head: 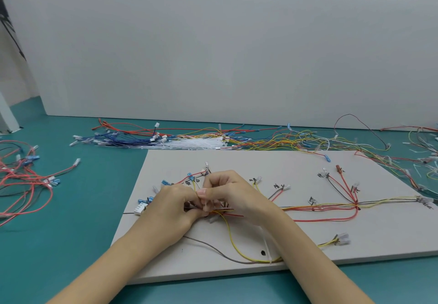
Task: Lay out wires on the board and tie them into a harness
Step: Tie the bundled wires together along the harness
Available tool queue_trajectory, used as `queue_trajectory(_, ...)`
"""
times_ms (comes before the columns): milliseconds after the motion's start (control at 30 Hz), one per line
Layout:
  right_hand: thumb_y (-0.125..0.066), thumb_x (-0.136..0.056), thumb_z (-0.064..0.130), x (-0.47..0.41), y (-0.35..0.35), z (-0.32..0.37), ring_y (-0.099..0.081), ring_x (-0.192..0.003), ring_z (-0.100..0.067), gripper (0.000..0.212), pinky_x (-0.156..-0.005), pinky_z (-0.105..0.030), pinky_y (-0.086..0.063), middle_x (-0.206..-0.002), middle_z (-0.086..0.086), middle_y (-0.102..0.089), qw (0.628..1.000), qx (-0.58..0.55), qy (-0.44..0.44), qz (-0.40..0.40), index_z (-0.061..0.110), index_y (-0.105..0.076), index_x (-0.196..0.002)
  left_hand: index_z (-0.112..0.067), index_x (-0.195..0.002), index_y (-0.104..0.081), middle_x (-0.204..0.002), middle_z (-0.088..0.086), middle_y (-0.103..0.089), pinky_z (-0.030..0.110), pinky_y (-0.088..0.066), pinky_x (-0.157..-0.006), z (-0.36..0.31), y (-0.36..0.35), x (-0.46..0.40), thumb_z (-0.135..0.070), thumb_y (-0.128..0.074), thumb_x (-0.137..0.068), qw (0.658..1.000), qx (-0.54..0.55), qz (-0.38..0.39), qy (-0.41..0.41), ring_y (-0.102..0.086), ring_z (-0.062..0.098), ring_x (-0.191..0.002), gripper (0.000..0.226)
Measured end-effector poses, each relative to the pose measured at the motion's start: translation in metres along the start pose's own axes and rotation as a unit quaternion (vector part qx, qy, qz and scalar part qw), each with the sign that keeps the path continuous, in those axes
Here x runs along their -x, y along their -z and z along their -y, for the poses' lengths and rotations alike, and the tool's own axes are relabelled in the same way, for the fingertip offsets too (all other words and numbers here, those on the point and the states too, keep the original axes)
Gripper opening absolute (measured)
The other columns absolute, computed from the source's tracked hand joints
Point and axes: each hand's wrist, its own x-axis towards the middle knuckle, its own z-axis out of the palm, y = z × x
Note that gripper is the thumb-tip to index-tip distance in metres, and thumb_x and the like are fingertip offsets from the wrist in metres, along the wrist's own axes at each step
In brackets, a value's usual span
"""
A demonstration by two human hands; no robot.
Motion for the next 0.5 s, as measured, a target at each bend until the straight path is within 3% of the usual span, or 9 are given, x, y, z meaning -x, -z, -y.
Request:
queue_trajectory(100,-0.054,-0.097,0.014,-0.001,0.002,-0.001,-0.055,-0.055,-0.011,0.024,-0.052,-0.016,-0.039,-0.064,-0.006,-0.061,0.999,0.017,0.020,-0.024,0.008,-0.057,-0.074,-0.024,-0.068,-0.068,-0.073,-0.026,-0.064,0.008,-0.040,-0.064,0.003,0.000,0.002,-0.013,-0.081,-0.074,1.000,0.000,-0.002,0.014,-0.059,-0.003,-0.073,0.018)
queue_trajectory(200,-0.049,-0.100,0.025,-0.005,0.019,0.003,-0.058,-0.067,-0.015,0.026,-0.058,-0.021,-0.042,-0.072,-0.003,-0.065,0.986,0.012,0.045,-0.159,0.010,-0.064,-0.084,-0.025,-0.068,-0.070,-0.072,-0.019,-0.066,0.009,-0.040,-0.062,0.004,-0.001,0.002,-0.019,-0.077,-0.081,0.999,0.021,-0.014,0.028,-0.060,0.002,-0.070,0.016)
queue_trajectory(300,-0.047,-0.100,0.023,-0.002,0.047,0.001,-0.058,-0.070,-0.016,0.026,-0.058,-0.023,-0.041,-0.074,-0.003,-0.067,0.960,0.007,0.023,-0.278,0.009,-0.065,-0.087,-0.026,-0.069,-0.071,-0.068,-0.016,-0.068,0.014,-0.042,-0.061,0.004,-0.002,0.000,-0.024,-0.071,-0.087,0.997,0.045,-0.021,0.067,-0.062,0.008,-0.067,0.018)
queue_trajectory(400,-0.053,-0.095,0.015,-0.001,0.062,-0.008,-0.056,-0.066,-0.013,0.017,-0.055,-0.019,-0.042,-0.072,-0.002,-0.067,0.950,0.059,-0.012,-0.305,0.010,-0.066,-0.085,-0.028,-0.068,-0.068,-0.068,-0.018,-0.067,0.011,-0.040,-0.061,0.004,-0.004,-0.001,-0.022,-0.072,-0.086,0.995,0.042,-0.029,0.088,-0.060,0.005,-0.066,0.020)
queue_trajectory(500,-0.064,-0.089,0.017,-0.005,0.060,-0.018,-0.059,-0.070,-0.010,0.010,-0.067,-0.021,-0.048,-0.075,0.004,-0.068,0.941,0.172,-0.007,-0.290,0.017,-0.069,-0.081,-0.028,-0.068,-0.064,-0.070,-0.015,-0.064,0.008,-0.039,-0.067,0.003,-0.007,-0.002,-0.021,-0.071,-0.086,0.996,0.001,-0.024,0.081,-0.057,0.000,-0.077,0.021)
